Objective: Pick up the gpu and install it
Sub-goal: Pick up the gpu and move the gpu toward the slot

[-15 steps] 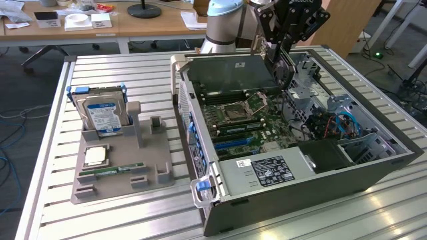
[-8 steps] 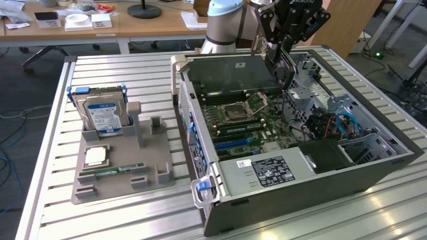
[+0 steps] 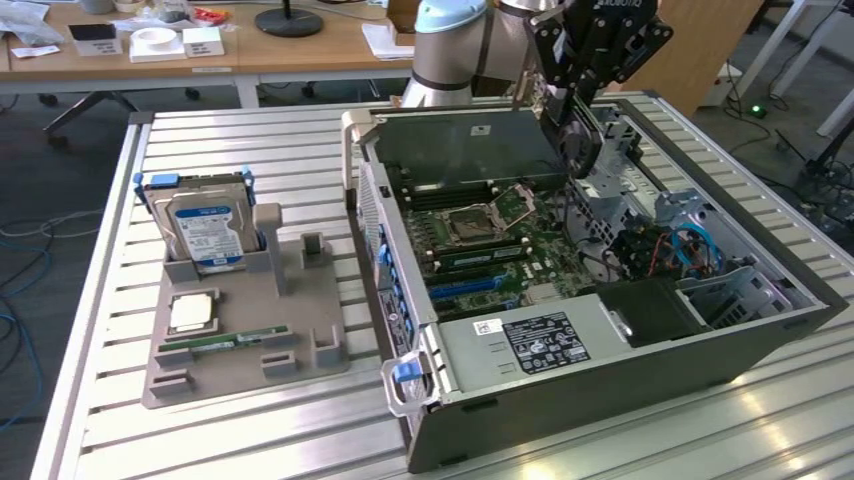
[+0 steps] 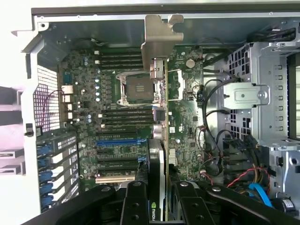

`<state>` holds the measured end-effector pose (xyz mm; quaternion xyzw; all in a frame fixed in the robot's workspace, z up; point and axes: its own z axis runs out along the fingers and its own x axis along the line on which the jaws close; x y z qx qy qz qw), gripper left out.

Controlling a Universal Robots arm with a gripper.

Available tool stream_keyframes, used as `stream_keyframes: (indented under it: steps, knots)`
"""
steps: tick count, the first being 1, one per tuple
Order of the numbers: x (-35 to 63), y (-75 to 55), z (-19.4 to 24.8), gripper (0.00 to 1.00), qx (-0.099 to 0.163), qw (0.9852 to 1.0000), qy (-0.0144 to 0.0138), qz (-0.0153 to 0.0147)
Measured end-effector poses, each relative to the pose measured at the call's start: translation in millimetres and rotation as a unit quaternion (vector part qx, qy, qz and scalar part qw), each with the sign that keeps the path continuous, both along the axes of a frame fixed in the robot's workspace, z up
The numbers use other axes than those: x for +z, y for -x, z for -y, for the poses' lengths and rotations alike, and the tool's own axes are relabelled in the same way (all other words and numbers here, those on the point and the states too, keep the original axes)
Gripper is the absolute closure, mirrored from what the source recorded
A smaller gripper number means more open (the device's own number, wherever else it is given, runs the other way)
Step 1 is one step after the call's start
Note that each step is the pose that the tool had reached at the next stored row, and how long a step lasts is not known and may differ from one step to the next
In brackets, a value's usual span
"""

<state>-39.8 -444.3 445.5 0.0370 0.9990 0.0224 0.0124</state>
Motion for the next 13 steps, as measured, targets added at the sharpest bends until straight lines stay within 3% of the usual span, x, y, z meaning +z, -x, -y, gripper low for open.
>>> stream_keyframes:
  steps: [13]
  knots:
    - [-1.3, -27.2, 0.0, 0.73, 0.001, 1.0, -0.0001, 0.0]
